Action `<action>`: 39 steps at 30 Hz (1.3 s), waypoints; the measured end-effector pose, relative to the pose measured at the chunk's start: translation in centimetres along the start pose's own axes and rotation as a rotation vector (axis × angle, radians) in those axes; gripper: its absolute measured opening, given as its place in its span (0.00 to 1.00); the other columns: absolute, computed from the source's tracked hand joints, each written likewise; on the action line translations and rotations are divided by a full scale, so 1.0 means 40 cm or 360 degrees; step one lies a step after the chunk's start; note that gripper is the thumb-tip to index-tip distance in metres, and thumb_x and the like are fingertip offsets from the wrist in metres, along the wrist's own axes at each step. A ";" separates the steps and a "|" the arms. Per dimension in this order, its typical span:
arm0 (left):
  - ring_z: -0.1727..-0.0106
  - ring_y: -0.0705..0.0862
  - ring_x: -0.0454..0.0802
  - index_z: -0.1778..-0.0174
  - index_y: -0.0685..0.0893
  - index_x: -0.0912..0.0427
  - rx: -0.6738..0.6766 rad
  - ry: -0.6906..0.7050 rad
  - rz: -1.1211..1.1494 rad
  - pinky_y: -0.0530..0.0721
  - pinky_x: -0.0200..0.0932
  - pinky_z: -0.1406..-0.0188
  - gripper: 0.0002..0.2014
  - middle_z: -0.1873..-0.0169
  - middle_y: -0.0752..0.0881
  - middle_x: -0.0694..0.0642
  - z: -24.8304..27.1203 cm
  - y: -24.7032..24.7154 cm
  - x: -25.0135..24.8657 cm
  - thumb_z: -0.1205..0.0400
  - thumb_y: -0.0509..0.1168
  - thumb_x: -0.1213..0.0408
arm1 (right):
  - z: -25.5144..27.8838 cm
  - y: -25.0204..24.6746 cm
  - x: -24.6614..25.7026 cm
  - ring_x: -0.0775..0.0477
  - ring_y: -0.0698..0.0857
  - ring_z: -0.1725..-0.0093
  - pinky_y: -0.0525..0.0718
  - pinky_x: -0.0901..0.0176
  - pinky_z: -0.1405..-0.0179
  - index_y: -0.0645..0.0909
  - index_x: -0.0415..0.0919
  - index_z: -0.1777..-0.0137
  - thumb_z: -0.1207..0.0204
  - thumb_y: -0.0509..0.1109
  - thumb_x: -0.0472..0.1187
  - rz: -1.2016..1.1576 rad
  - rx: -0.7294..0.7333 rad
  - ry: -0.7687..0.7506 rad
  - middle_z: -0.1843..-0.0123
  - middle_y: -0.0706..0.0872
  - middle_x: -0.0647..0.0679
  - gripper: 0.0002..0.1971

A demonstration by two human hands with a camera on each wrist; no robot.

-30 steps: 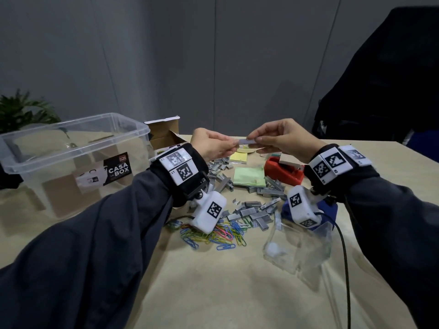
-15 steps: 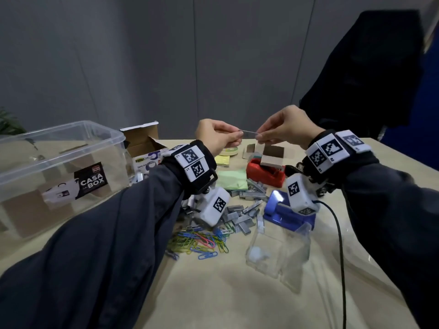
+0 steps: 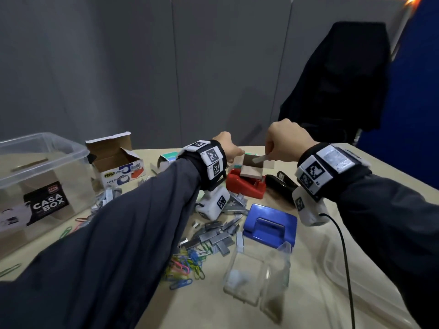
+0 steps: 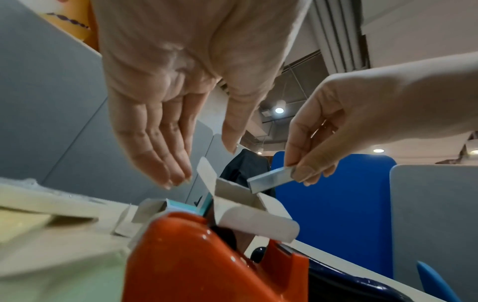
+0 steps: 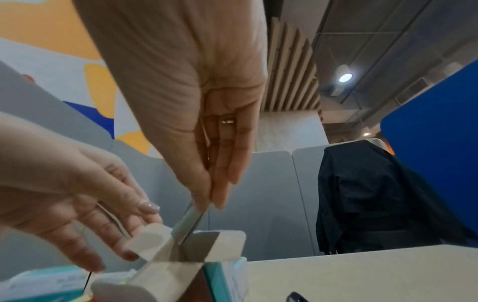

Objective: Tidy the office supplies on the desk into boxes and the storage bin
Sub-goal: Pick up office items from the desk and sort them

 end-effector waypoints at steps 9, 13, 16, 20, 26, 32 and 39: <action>0.67 0.79 0.55 0.77 0.72 0.59 0.0135 -0.0051 0.0282 0.86 0.55 0.55 0.20 0.78 0.81 0.55 -0.009 0.068 0.027 0.25 0.75 0.72 | 0.004 0.032 0.006 0.34 0.86 0.51 0.76 0.53 0.62 0.87 0.43 0.56 0.27 0.75 0.40 0.0101 -0.0067 -0.0034 0.51 0.86 0.42 0.03; 0.66 0.81 0.56 0.63 0.78 0.63 0.0169 -0.0075 0.0386 0.85 0.53 0.56 0.08 0.66 0.83 0.61 -0.003 0.066 0.035 0.20 0.70 0.71 | 0.006 0.041 -0.020 0.35 0.86 0.51 0.80 0.52 0.61 0.86 0.49 0.63 0.29 0.74 0.35 -0.0041 -0.0093 -0.0054 0.52 0.88 0.43 0.07; 0.65 0.82 0.57 0.64 0.81 0.67 -0.0062 -0.0078 0.0525 0.86 0.52 0.62 0.07 0.66 0.84 0.64 -0.011 0.033 0.037 0.20 0.65 0.73 | 0.001 0.027 -0.049 0.42 0.87 0.55 0.86 0.49 0.54 0.87 0.48 0.65 0.31 0.79 0.36 -0.0352 -0.0144 -0.0072 0.61 0.88 0.49 0.07; 0.70 0.83 0.51 0.65 0.87 0.68 -0.0052 -0.0006 0.0531 0.82 0.39 0.74 0.08 0.71 0.86 0.59 0.004 0.004 0.007 0.21 0.66 0.75 | -0.005 0.015 -0.051 0.50 0.87 0.62 0.87 0.53 0.52 0.91 0.41 0.62 0.33 0.81 0.34 -0.0600 -0.0270 -0.0126 0.67 0.87 0.51 0.03; 0.75 0.80 0.47 0.68 0.81 0.68 0.0078 0.0040 0.0314 0.78 0.35 0.81 0.13 0.62 0.87 0.67 0.022 0.006 -0.020 0.19 0.59 0.81 | -0.003 0.014 -0.020 0.49 0.88 0.61 0.87 0.53 0.51 0.91 0.38 0.61 0.31 0.78 0.32 -0.0627 -0.0357 -0.0157 0.67 0.88 0.50 0.02; 0.55 0.88 0.58 0.56 0.88 0.70 -0.0077 0.0049 0.0197 0.90 0.45 0.63 0.07 0.53 0.89 0.65 0.004 -0.028 -0.020 0.21 0.66 0.72 | -0.012 0.002 -0.041 0.50 0.84 0.61 0.85 0.55 0.50 0.92 0.38 0.58 0.31 0.80 0.31 -0.0571 -0.0397 -0.0099 0.67 0.85 0.51 0.03; 0.49 0.87 0.62 0.48 0.83 0.72 0.0020 -0.0012 -0.0077 0.87 0.52 0.45 0.19 0.52 0.87 0.66 -0.028 0.012 -0.017 0.19 0.70 0.55 | -0.025 0.018 -0.055 0.35 0.86 0.51 0.82 0.52 0.56 0.90 0.40 0.59 0.28 0.69 0.26 -0.0279 -0.0233 0.0023 0.55 0.89 0.41 0.11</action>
Point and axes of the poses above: each hand's wrist, its own z-axis away from the middle knuckle, its own y-axis out of the palm, x = y × z, the point moved 6 cm from there along -z, towards the middle knuckle
